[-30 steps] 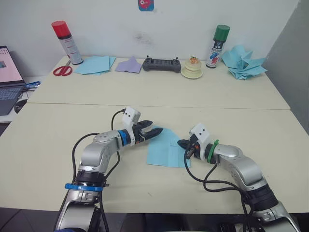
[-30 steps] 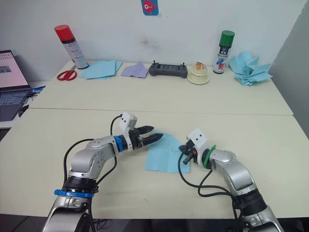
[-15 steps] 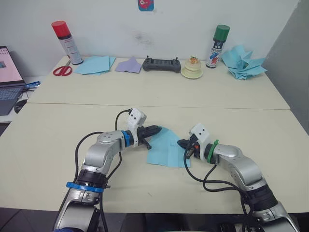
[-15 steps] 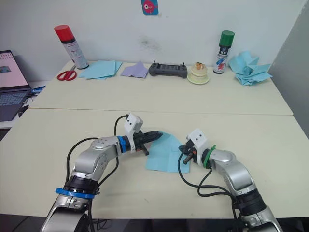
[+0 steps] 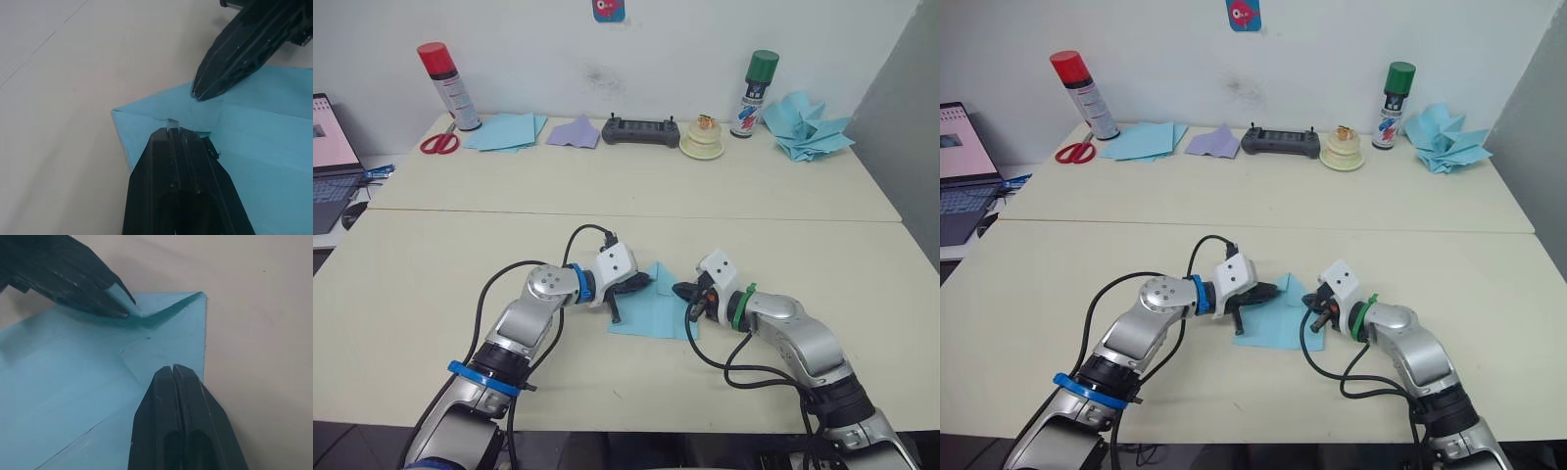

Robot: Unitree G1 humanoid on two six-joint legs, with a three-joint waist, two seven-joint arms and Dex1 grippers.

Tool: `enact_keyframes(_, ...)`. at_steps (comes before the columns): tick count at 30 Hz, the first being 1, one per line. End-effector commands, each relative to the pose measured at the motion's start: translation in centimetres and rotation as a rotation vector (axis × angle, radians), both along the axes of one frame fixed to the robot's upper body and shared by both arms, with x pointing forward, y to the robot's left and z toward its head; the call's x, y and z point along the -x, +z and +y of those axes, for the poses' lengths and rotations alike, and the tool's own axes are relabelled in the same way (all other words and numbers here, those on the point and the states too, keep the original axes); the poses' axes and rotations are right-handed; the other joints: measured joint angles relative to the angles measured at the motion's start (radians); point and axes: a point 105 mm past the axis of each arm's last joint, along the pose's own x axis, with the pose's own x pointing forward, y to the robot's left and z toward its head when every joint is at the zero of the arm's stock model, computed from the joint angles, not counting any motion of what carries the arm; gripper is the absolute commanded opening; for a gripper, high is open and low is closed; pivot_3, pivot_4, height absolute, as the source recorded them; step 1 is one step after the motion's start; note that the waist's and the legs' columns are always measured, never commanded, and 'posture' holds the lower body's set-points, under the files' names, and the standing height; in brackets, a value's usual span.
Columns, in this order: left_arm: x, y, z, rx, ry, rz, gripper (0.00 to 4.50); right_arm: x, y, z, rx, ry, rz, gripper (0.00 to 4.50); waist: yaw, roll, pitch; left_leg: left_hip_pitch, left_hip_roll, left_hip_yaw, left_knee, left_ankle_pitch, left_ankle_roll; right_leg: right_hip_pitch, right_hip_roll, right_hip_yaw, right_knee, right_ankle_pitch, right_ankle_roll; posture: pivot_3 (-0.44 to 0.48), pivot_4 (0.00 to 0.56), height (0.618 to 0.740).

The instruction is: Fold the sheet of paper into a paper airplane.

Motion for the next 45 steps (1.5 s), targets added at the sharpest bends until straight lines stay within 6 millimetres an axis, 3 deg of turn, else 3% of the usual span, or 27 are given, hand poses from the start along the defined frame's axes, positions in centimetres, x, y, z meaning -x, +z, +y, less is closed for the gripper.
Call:
enact_keyframes(1,0.0,-0.1,-0.2,-0.063,-0.039,-0.024,0.02,0.2,-0.7,-0.2,0.018,-0.017,0.024,0.0,0.0,0.0,0.0,0.0,0.0,0.0,0.0,0.0,0.0,0.0,0.0,0.0,0.0,0.0,0.0,0.0,0.15,0.74)
enact_keyframes(9,0.0,-0.4,-0.4,-0.085,-0.065,-0.022,0.02,-0.3,0.5,0.5,-0.041,-0.015,-0.01,0.0,-0.001,0.0,0.0,0.0,0.0,0.0,-0.001,0.0,0.0,-0.001,0.0,0.0,0.0,0.0,-0.001,0.0,0.15,0.74)
enact_keyframes(19,-0.3,-0.6,-0.1,-0.109,-0.069,-0.035,0.02,-3.1,2.7,3.6,-0.188,-0.049,-0.034,0.0,0.002,0.002,0.002,-0.009,0.0,0.0,0.0,0.0,0.0,-0.009,0.0,0.0,0.001,0.001,-0.002,0.0,0.15,0.74)
enact_keyframes(24,-0.3,-0.6,0.0,-0.112,-0.069,-0.037,0.02,-3.8,2.5,4.2,-0.172,-0.041,-0.037,0.0,0.002,0.002,0.002,-0.009,0.0,0.001,0.0,0.0,0.0,-0.01,0.0,0.0,0.001,0.003,-0.005,0.0,0.15,0.74)
enact_keyframes(32,-0.1,-0.7,0.2,-0.115,-0.065,-0.039,0.02,-3.2,1.8,4.3,-0.158,-0.01,-0.017,0.0,0.001,0.003,0.002,-0.009,0.0,0.001,0.0,0.0,0.0,-0.01,0.0,0.0,0.001,0.003,-0.006,0.0,0.15,0.74)
enact_keyframes(38,-0.1,-0.1,-0.2,-0.073,-0.072,-0.035,0.02,-2.3,0.0,4.2,-0.09,0.018,0.024,0.0,0.001,0.003,0.002,-0.009,0.0,0.001,0.0,0.0,0.0,-0.01,0.0,0.0,0.002,0.003,-0.005,0.0,0.15,0.74)
enact_keyframes(42,0.6,0.6,0.1,-0.059,-0.105,0.012,1.03,-2.2,-0.2,4.0,-0.087,0.007,0.029,0.0,0.001,0.003,0.002,-0.009,0.0,0.0,0.0,0.0,0.0,-0.01,0.0,0.0,0.002,0.003,-0.005,0.0,0.15,0.74)
enact_keyframes(45,1.1,2.5,1.3,-0.012,-0.106,0.089,2.03,-2.2,-0.2,4.0,-0.085,0.006,0.03,0.0,0.0,0.003,0.002,-0.009,0.0,0.0,-0.001,0.0,0.0,-0.01,0.0,0.0,0.002,0.003,-0.006,0.0,0.15,0.74)
